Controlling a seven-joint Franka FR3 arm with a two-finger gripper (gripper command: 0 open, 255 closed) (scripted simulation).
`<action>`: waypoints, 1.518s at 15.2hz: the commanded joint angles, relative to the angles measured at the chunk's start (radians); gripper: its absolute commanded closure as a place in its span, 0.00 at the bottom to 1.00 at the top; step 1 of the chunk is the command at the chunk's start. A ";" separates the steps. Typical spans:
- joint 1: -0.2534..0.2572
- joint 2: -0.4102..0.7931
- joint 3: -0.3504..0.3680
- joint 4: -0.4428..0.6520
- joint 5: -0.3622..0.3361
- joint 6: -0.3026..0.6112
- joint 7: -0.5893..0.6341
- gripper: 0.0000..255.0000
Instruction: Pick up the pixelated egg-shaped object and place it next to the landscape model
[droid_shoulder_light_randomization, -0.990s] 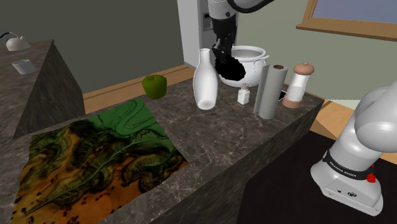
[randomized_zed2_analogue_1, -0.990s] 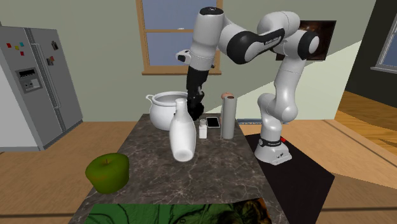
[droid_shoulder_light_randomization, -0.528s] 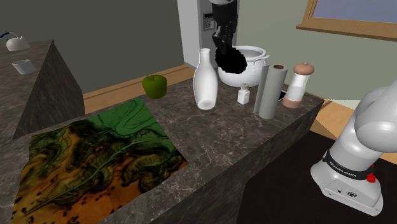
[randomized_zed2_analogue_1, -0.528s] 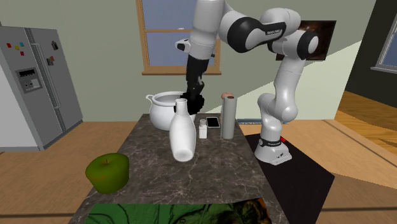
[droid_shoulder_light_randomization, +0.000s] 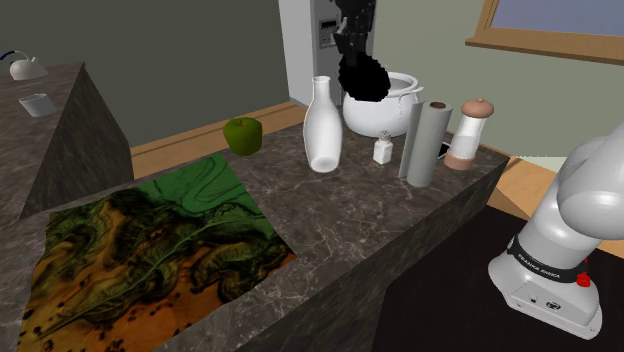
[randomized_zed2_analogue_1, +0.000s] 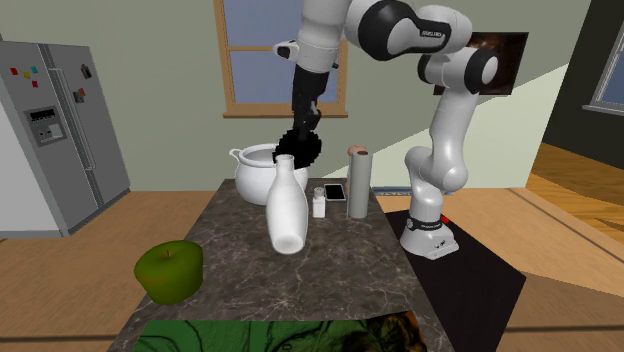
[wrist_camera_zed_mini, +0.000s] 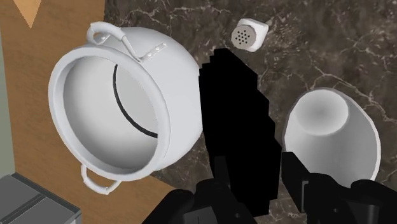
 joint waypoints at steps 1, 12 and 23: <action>0.000 0.010 0.003 0.040 -0.003 -0.030 -0.006 1.00; 0.101 0.057 0.167 0.125 0.006 -0.153 0.236 1.00; 0.282 0.309 0.381 0.412 -0.094 -0.348 0.573 1.00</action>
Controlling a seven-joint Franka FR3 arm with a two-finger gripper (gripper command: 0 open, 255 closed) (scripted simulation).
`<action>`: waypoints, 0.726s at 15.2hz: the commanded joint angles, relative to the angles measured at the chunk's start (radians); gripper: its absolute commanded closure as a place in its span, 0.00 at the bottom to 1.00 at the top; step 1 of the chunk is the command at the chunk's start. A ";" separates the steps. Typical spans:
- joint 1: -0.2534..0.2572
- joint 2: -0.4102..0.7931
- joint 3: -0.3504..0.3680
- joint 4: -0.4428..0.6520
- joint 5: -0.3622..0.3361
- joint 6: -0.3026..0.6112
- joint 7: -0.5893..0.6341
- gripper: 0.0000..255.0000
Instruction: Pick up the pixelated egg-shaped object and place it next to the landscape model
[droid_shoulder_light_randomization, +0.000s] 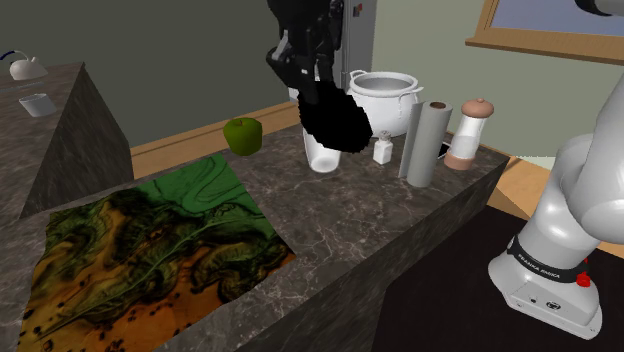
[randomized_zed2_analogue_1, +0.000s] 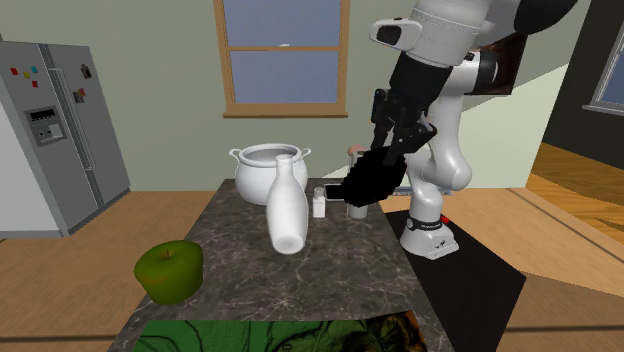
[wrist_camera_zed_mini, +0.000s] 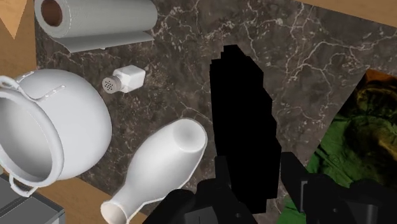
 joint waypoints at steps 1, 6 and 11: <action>0.031 0.049 0.023 0.040 -0.024 -0.016 0.051 1.00; 0.011 0.007 0.011 -0.075 0.009 0.068 0.056 1.00; -0.001 -0.024 0.003 -0.174 0.031 0.145 0.064 1.00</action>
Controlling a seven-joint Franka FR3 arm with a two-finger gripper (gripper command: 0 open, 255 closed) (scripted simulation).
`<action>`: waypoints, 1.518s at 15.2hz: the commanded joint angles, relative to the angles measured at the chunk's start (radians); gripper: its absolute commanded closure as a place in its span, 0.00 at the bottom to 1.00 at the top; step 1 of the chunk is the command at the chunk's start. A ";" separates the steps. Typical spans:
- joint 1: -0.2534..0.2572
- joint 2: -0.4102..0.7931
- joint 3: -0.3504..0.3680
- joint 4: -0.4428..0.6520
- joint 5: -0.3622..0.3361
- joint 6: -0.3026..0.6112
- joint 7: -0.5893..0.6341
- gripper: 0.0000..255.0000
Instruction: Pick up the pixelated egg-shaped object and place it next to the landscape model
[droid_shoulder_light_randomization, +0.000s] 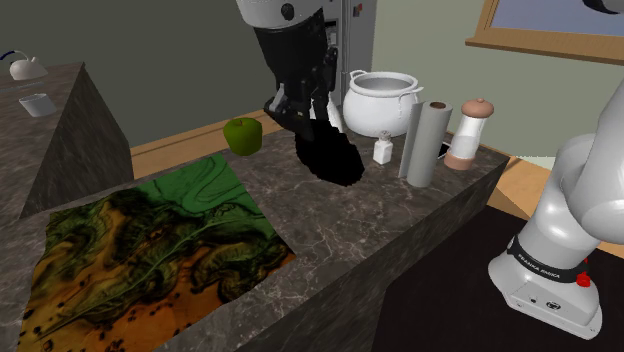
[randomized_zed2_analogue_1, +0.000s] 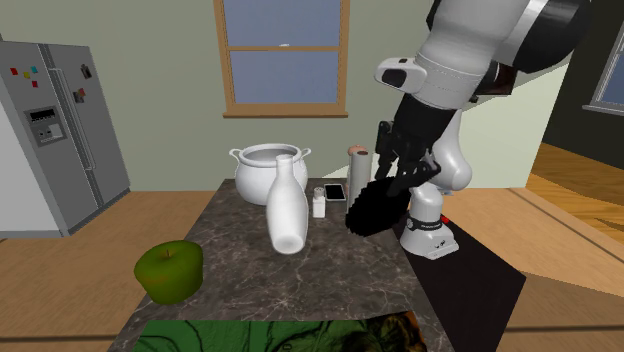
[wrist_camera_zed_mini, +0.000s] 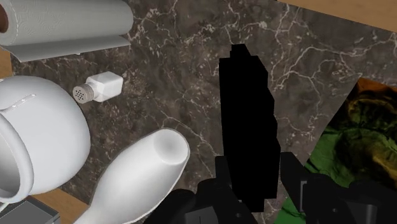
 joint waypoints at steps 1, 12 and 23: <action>-0.004 -0.009 -0.003 -0.036 0.006 0.031 0.004 1.00; -0.015 -0.041 -0.013 -0.215 0.027 0.183 0.031 1.00; -0.017 -0.037 -0.015 -0.356 0.022 0.322 0.071 1.00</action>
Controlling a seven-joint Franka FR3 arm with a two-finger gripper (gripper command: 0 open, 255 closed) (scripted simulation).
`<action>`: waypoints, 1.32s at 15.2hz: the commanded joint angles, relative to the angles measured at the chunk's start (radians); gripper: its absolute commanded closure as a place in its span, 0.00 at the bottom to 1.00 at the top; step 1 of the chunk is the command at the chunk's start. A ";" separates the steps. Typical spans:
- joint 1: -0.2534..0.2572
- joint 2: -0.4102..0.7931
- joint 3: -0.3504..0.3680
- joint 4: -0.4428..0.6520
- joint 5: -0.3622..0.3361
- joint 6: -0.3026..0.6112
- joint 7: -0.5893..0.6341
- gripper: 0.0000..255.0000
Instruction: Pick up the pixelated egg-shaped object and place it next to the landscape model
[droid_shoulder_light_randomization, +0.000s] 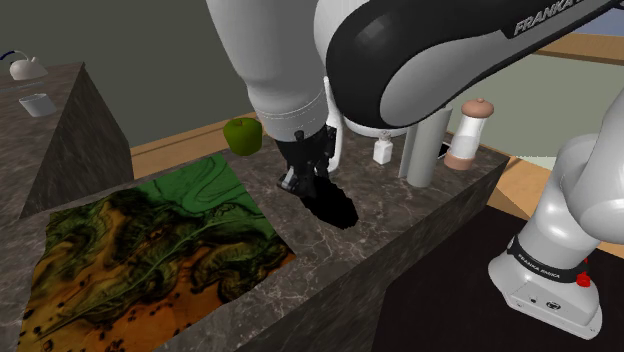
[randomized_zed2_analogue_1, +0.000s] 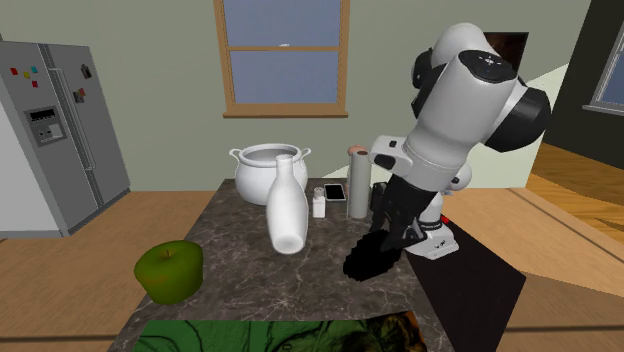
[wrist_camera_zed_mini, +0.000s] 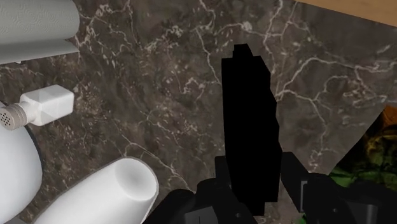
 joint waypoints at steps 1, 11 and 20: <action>-0.001 0.004 -0.001 -0.025 -0.003 0.024 0.008 1.00; -0.002 0.004 0.000 -0.030 -0.002 0.028 0.009 0.00; 0.020 0.032 0.021 0.118 -0.009 -0.105 0.014 0.00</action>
